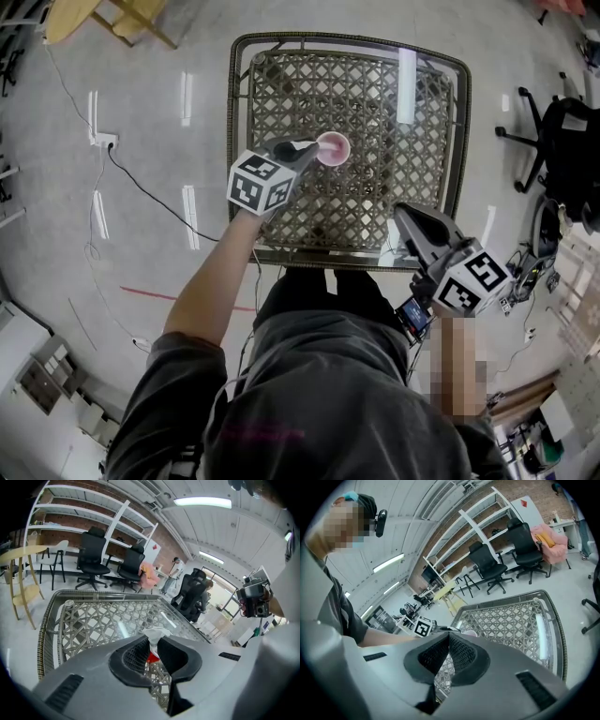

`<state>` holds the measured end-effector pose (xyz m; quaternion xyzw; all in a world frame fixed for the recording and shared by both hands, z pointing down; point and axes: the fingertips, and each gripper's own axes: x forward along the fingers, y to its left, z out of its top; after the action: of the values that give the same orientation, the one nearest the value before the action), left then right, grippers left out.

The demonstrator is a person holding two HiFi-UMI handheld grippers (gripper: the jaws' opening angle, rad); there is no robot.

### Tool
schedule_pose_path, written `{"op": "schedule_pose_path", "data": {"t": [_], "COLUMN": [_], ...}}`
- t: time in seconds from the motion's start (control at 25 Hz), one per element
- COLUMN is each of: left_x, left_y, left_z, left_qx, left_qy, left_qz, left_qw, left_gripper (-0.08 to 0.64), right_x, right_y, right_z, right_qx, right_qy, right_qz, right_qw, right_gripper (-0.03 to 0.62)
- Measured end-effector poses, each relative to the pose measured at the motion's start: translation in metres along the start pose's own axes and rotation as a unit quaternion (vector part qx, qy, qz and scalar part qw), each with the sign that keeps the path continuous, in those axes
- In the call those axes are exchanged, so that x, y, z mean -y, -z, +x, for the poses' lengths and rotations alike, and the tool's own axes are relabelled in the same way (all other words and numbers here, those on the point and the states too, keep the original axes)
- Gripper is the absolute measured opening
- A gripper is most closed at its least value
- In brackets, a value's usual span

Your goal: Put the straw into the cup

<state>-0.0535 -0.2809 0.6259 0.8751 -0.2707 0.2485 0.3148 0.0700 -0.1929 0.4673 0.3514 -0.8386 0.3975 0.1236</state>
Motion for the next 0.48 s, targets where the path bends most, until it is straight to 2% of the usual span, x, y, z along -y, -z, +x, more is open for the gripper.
{"op": "schedule_pose_path", "data": {"t": [0.48], "left_x": [0.0026], "left_y": [0.0003], "left_z": [-0.0033], "left_qx": [-0.002], "left_qy": [0.002], "left_qz": [0.004], "left_qw": [1.0], "left_gripper": [0.064], "right_x": [-0.0047], "right_y": [-0.0002], "right_z": [-0.0026], "right_qx": [0.005], "right_qy": [0.0], "right_qz": [-0.002], "right_qw": [1.0], "right_gripper": [0.014]}}
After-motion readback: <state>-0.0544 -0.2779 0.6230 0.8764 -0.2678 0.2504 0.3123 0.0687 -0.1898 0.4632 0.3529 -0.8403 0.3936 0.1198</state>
